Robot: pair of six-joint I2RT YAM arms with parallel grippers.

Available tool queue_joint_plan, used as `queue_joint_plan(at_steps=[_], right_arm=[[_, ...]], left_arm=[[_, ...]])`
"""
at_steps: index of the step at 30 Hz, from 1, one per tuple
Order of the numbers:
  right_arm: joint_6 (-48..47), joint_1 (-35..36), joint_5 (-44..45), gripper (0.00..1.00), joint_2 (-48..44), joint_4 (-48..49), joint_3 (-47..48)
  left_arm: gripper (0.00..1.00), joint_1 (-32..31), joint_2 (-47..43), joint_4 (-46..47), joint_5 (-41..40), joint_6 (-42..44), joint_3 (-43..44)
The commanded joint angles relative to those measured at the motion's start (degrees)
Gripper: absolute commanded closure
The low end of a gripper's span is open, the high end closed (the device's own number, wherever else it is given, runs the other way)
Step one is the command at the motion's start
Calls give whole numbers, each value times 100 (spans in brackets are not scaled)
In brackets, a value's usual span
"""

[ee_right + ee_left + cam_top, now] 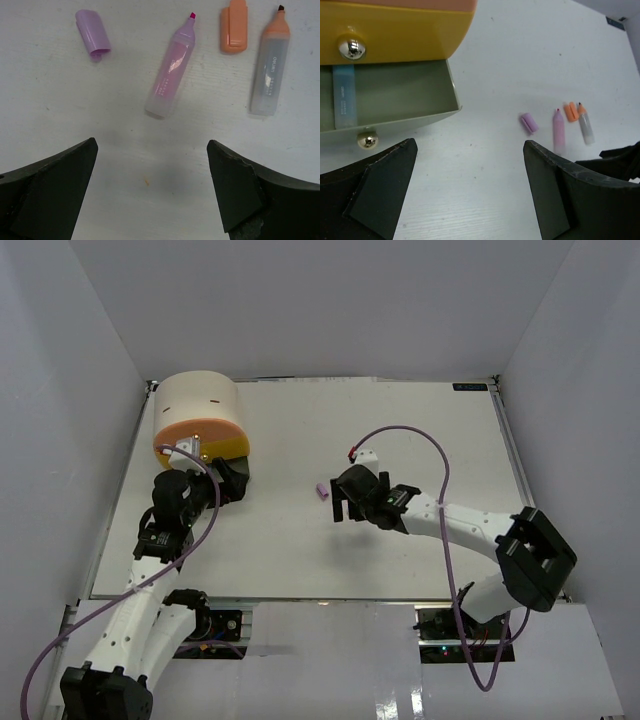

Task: Sort the stationery into containers
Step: Pick up the pen from the center of the board.

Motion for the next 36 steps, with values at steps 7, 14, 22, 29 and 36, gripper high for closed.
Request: queue_joint_plan(at_steps=[7, 14, 22, 29, 36], right_arm=[[668, -74, 31, 10, 1254, -230, 687], [1011, -145, 224, 17, 1720, -186, 697], [1195, -189, 347, 27, 1906, -19, 609], [1239, -241, 338, 32, 2037, 166, 529], [1257, -259, 435, 35, 2240, 183, 696]], left_arm=[[2, 12, -262, 276, 233, 408, -299], [2, -58, -315, 249, 330, 382, -308], [2, -58, -341, 232, 312, 390, -308], [2, -58, -306, 232, 312, 382, -326], [2, -58, -262, 232, 312, 382, -317]])
